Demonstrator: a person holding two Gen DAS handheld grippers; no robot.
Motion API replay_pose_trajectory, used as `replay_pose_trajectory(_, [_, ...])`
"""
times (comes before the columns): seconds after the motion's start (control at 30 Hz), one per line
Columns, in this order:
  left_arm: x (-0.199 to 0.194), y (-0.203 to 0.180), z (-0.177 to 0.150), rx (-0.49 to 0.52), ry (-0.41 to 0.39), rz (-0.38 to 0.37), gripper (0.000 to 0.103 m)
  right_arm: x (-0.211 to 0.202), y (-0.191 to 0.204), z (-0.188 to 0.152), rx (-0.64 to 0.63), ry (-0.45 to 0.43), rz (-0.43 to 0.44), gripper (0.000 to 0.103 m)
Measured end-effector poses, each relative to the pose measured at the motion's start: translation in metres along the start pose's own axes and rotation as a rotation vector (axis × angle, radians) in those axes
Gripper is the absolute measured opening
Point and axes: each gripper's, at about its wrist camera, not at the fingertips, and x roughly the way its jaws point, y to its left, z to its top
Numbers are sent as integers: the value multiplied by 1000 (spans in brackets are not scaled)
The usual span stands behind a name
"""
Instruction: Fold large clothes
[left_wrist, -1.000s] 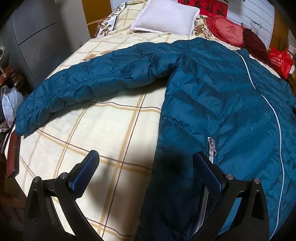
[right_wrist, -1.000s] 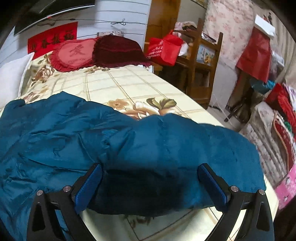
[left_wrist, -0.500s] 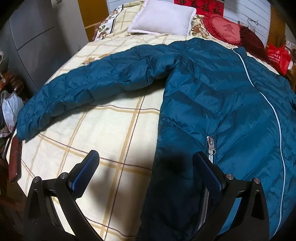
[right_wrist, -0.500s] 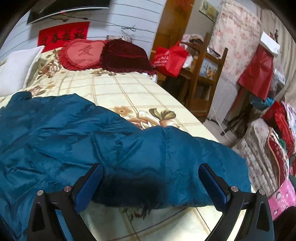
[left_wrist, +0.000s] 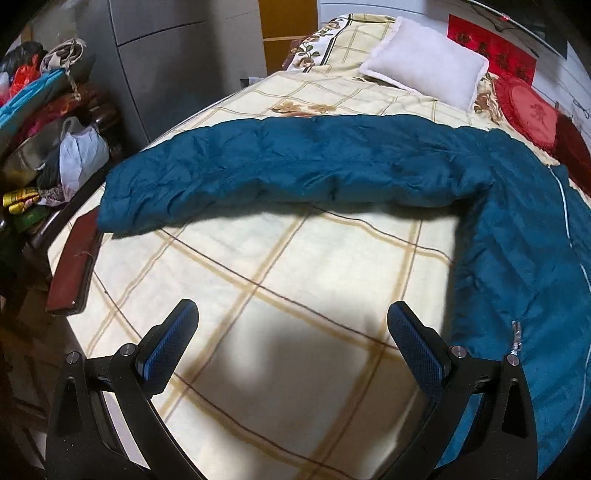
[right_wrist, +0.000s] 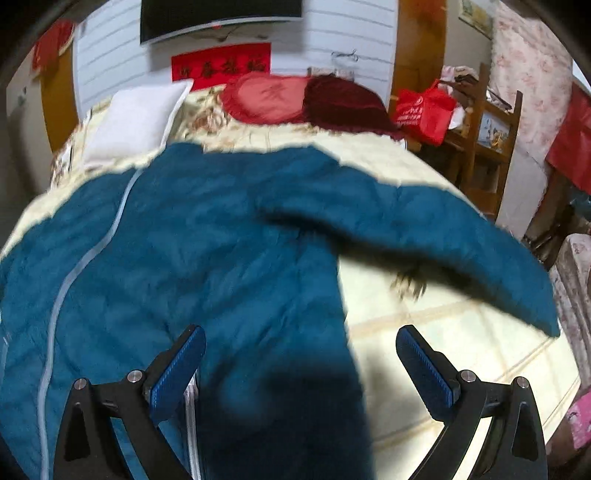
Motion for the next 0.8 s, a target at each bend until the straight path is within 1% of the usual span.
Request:
replay_pose_trajectory(0.03, [1, 2, 0, 5, 3, 0, 103, 6, 4, -8, -10, 11, -12, 102])
replay_pose_trajectory(0.1, [4, 5, 1, 6, 11, 4, 103, 21, 8, -19, -39, 73, -12, 102])
replay_pose_trajectory(0.13, [5, 7, 1, 1, 13, 2, 103, 25, 9, -20, -46, 88, -18, 102])
replay_pose_trajectory(0.23, [3, 17, 0, -33, 16, -2, 103, 19, 8, -23, -45, 69, -30, 102])
replay_pose_trajectory(0.33, [10, 25, 2, -60, 39, -8, 103, 8, 17, -27, -73, 52, -48, 102])
replay_pose_trajectory(0.43, [22, 33, 5, -73, 76, -9, 103, -13, 34, -28, -120, -13, -29, 102])
replay_pose_trajectory(0.5, [29, 43, 13, -93, 77, -3, 103, -25, 47, -29, -153, -58, -11, 102])
replay_pose_trajectory(0.57, [38, 58, 23, -135, 72, 38, 103, -28, 53, -30, -174, -64, 2, 102])
replay_pose_trajectory(0.6, [42, 66, 29, -157, 69, 46, 103, -28, 57, -30, -183, -64, 1, 102])
replay_pose_trajectory(0.7, [59, 94, 43, -226, 69, 50, 103, -20, 56, -28, -185, -38, -4, 102])
replay_pose_trajectory(0.8, [75, 125, 53, -328, 78, 38, 103, -11, 47, -31, -145, 9, -11, 102])
